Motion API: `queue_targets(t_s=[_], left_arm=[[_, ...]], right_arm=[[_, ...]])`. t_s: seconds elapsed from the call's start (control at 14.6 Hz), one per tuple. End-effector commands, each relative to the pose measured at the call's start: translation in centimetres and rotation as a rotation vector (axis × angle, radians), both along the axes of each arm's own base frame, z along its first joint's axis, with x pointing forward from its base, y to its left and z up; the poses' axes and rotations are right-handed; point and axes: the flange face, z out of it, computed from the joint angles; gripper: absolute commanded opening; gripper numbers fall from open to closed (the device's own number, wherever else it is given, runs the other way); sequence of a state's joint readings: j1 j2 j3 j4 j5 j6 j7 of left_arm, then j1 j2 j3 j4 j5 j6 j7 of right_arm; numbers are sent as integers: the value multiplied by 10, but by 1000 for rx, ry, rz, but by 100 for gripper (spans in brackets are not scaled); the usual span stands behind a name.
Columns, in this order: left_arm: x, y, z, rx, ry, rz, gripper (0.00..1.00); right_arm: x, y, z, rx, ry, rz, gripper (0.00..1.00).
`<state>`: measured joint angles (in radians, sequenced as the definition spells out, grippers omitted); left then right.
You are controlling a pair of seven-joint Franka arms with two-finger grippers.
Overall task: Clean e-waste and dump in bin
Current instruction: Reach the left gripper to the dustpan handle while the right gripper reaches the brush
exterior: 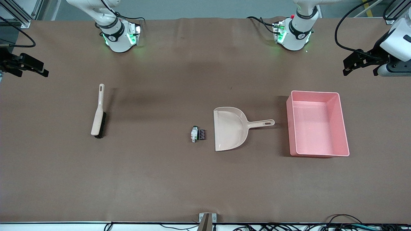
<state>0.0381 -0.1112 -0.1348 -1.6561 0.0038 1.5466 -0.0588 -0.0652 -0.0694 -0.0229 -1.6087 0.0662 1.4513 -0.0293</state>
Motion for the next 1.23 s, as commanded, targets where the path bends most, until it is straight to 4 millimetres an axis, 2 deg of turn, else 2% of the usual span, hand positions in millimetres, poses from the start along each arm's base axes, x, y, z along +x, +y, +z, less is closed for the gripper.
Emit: queue_targets(t_s=[0.0,0.21,0.34,0.48,0.68,0.82,0.96,1.09,1.16], left_arm=[[4,0,4,1,-9,-11,100],[7,2,7,1,-18,-10,100],[22,3,7,-7,-21,-18,100],[28,2,-2,-11,-10,-21,100],[43,-14,-19,-28,-27,-90,100],[53,-33,-36,-32,-20,-212,100],[61,-57,-55,-42,-7,-308,100],[67,-91,-76,-57,5,-397,100],[68,-114,-89,-70,15,-458,100]], right_arm=[[-2,0,1,10,1,9,100],[-2,0,1,10,1,9,100],[-2,1,0,10,1,10,100],[-2,1,0,10,2,10,100],[-2,0,-4,9,9,10,100],[2,-2,-20,9,6,3,100],[1,-2,-53,12,41,2,100],[-2,-2,-71,14,78,2,100],[-4,-3,-83,14,94,-1,100]])
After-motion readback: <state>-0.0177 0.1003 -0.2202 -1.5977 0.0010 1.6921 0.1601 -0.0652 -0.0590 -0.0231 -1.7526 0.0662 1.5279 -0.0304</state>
